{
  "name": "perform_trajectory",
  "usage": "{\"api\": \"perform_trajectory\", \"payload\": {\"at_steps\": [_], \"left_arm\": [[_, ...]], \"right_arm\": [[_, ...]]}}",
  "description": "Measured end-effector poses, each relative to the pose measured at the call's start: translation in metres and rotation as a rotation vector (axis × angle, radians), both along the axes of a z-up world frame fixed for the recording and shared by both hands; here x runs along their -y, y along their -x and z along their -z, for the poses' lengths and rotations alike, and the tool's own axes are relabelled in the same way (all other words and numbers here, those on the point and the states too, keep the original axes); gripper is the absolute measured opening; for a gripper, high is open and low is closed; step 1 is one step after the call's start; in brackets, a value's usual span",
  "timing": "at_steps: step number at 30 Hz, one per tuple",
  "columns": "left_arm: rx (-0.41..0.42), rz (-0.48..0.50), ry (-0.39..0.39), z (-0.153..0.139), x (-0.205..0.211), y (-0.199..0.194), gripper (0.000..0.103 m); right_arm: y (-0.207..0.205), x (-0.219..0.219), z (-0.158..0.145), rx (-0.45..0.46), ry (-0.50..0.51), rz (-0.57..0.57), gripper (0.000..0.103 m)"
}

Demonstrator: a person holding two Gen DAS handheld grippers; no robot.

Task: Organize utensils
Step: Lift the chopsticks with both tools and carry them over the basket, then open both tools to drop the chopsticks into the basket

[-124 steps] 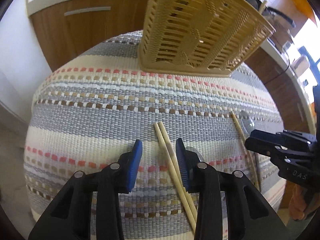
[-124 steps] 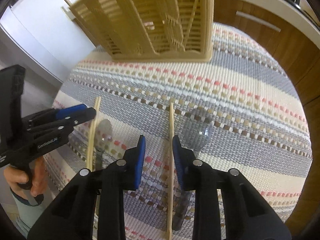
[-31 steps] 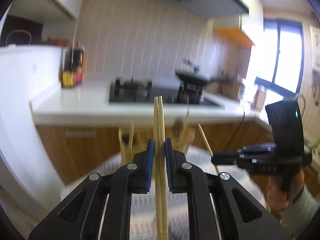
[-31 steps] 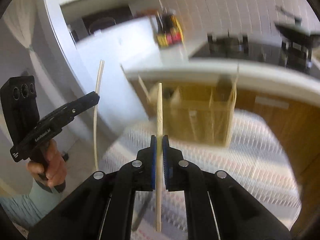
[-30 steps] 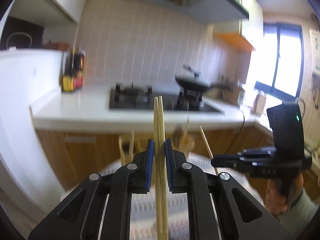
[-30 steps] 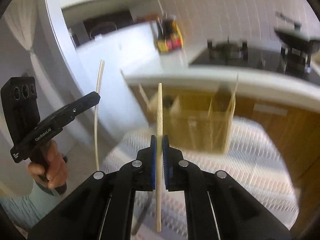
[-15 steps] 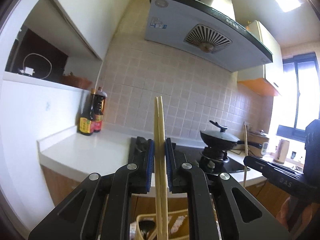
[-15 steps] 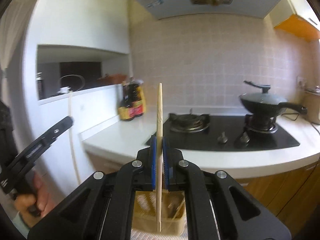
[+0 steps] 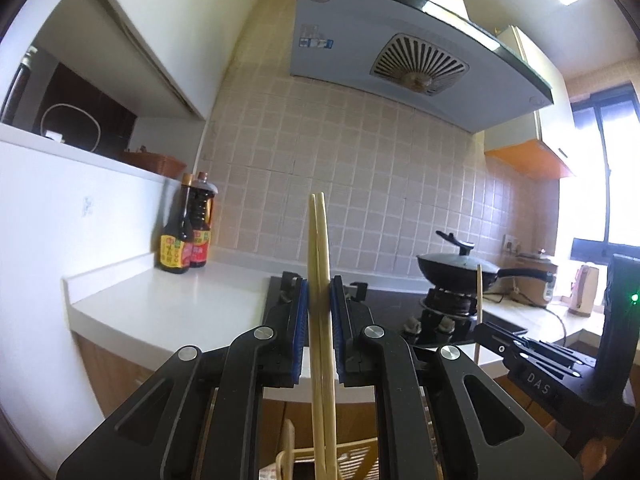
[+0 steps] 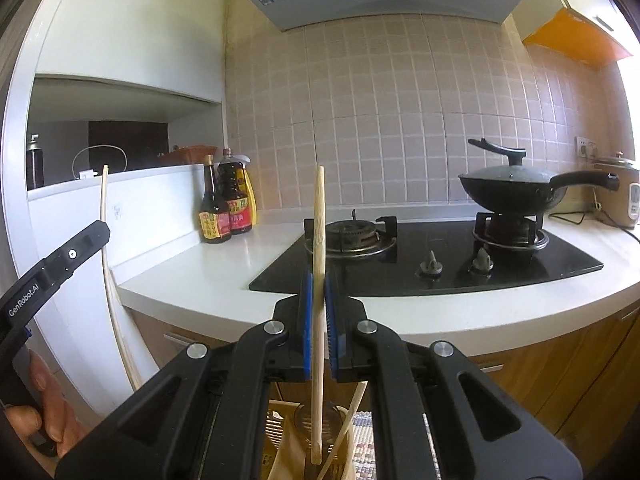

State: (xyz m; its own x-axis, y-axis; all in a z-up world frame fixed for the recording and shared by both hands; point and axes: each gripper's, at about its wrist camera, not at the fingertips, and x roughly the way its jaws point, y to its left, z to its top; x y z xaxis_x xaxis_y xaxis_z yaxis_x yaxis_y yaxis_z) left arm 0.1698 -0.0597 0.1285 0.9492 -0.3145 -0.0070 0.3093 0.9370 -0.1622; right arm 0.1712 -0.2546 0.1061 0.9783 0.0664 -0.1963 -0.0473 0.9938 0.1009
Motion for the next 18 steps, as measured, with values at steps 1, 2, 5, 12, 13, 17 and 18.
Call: {"api": "perform_trajectory", "payload": {"at_steps": [1, 2, 5, 12, 13, 17, 18], "left_arm": [[-0.001, -0.002, -0.004, 0.002, 0.001, 0.000, 0.010], [0.000, -0.005, -0.010, 0.005, 0.003, -0.001, 0.010], [-0.008, 0.002, -0.015, 0.013, 0.003, -0.002, 0.011], [-0.039, 0.040, -0.013, 0.020, -0.007, 0.003, 0.012], [-0.044, 0.043, -0.012, 0.020, -0.009, 0.004, 0.017], [-0.048, 0.058, -0.002, 0.014, -0.022, 0.017, 0.038], [-0.050, 0.063, 0.003, 0.011, -0.026, 0.022, 0.041]], "right_arm": [[0.000, 0.000, 0.003, 0.005, 0.003, 0.002, 0.005], [0.001, -0.002, 0.005, 0.010, 0.008, 0.006, 0.005], [0.002, -0.005, 0.011, 0.015, 0.029, 0.007, 0.005], [0.016, -0.005, 0.019, 0.003, 0.018, -0.003, 0.005], [0.019, -0.006, 0.020, -0.002, 0.025, -0.007, 0.005], [0.031, -0.010, 0.019, -0.043, 0.046, -0.047, 0.011], [0.035, -0.011, 0.018, -0.060, 0.049, -0.059, 0.019]]}}
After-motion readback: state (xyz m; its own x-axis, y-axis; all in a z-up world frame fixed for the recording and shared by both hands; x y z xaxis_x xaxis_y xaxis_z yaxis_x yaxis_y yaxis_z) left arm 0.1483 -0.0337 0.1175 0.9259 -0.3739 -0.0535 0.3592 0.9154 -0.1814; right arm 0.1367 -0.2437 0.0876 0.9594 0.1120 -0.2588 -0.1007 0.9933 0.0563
